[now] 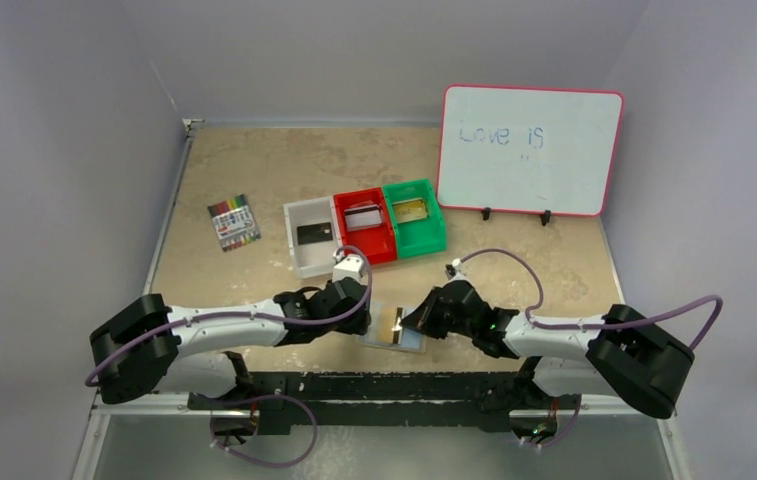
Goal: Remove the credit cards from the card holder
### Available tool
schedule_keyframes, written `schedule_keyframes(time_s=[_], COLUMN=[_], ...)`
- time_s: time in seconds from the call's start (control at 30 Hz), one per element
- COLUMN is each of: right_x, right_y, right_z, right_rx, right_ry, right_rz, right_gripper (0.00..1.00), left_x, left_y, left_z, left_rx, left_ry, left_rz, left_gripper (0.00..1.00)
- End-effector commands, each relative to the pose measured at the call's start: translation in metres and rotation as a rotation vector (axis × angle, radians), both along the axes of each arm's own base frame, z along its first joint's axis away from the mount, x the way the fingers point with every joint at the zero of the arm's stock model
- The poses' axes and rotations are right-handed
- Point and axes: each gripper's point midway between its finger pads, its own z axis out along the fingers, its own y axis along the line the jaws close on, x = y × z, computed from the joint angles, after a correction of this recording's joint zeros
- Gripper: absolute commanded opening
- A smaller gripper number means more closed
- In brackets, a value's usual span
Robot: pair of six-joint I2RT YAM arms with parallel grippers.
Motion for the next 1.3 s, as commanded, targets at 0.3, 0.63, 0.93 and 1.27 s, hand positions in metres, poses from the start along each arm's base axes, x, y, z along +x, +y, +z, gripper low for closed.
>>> schedule_keyframes(time_s=[0.3,0.63,0.93,1.27], right_x=[0.005,0.003,0.0,0.007], right_y=[-0.011,-0.015,-0.002,0.009], right_z=[-0.001,0.0,0.004,-0.002], right_rx=[-0.064,-0.056,0.044,0.083], right_ry=[-0.018,-0.017,-0.004,0.022], right_rz=[-0.03,-0.044,-0.026,-0.056], right_gripper=[0.0,0.0,0.19,0.07], left_x=[0.015,0.011,0.0,-0.005], left_y=[-0.013,0.006,-0.007,-0.011], left_z=[0.005,-0.019,-0.025,-0.025], left_rx=[0.136,0.328,0.293,0.272], left_ry=[-0.067,-0.057,-0.039,-0.032], left_rz=[0.011,0.05,0.011,0.006], left_gripper=[0.46,0.43,0.41,0.38])
